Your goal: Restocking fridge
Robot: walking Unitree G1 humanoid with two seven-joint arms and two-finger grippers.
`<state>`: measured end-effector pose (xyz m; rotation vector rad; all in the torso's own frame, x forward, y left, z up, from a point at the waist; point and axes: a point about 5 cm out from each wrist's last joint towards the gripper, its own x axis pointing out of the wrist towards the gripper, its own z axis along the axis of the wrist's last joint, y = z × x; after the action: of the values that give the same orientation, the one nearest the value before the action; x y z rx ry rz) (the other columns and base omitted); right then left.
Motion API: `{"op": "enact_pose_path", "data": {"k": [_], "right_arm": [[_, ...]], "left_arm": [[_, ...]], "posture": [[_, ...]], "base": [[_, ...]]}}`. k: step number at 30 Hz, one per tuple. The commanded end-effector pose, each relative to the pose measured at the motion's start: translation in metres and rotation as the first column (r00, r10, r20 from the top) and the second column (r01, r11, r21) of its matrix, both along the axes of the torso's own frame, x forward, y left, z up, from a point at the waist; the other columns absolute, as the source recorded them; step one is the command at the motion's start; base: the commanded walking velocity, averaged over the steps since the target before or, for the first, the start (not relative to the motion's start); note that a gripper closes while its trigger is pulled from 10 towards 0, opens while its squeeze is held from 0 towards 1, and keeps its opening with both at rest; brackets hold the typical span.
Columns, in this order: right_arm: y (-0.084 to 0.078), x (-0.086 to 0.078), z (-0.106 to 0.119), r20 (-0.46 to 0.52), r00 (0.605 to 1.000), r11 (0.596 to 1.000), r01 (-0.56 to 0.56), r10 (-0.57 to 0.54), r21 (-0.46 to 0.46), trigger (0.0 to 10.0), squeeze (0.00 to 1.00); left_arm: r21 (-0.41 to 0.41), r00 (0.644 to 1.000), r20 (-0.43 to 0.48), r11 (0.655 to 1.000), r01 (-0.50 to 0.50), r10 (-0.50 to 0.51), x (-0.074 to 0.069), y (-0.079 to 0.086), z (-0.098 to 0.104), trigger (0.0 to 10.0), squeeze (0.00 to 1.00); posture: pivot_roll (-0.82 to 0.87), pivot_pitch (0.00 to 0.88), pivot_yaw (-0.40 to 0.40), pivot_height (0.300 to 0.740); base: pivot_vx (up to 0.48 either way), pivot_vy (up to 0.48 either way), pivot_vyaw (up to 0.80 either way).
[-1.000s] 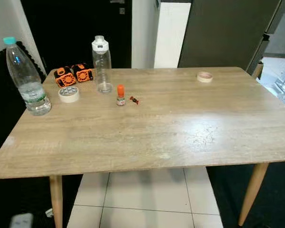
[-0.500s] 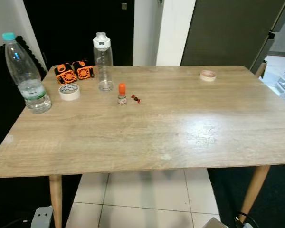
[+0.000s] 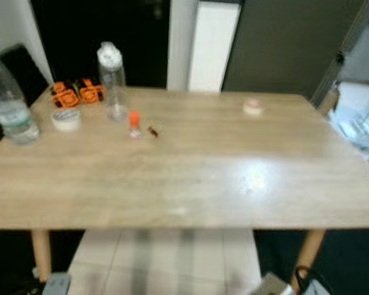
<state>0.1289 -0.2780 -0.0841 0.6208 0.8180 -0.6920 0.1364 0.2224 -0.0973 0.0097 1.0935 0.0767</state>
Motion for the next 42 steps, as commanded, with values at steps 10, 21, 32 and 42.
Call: {"op": "enact_pose_path", "data": {"k": [10, 21, 32, 42], "right_arm": [[0.000, 0.003, 0.001, 0.016, 1.000, 1.000, -0.008, 0.008, 0.004, 10.0, 0.00], [0.004, 0.001, -0.001, 0.020, 1.000, 1.000, -0.015, 0.014, 0.023, 10.0, 0.00], [0.005, -0.004, -0.003, 0.008, 1.000, 0.999, -0.028, 0.028, 0.030, 10.0, 0.00], [0.009, -0.003, -0.004, 0.018, 0.997, 0.996, -0.079, 0.078, 0.049, 10.0, 0.00]], "left_arm": [[-0.005, 1.000, -0.007, 1.000, 0.020, -0.020, 0.001, -0.004, 0.000, 10.0, 0.00], [-0.003, 1.000, -0.011, 1.000, 0.029, -0.029, 0.001, -0.004, 0.000, 10.0, 0.00], [0.001, 0.999, -0.015, 0.999, 0.036, -0.036, 0.001, -0.003, -0.001, 10.0, 0.00], [0.002, 0.999, -0.015, 0.999, 0.042, -0.042, 0.001, -0.003, 0.000, 10.0, 0.00]], "posture": [[0.04, 0.000, -0.025, 0.740], [0.04, 0.000, -0.022, 0.740], [0.04, 0.000, -0.012, 0.740], [0.04, 0.000, -0.010, 0.740]], "base": [[0.000, -0.478, 0.00], [0.000, -0.479, 0.00], [0.000, -0.480, 0.00], [0.000, -0.480, 0.16]]}}
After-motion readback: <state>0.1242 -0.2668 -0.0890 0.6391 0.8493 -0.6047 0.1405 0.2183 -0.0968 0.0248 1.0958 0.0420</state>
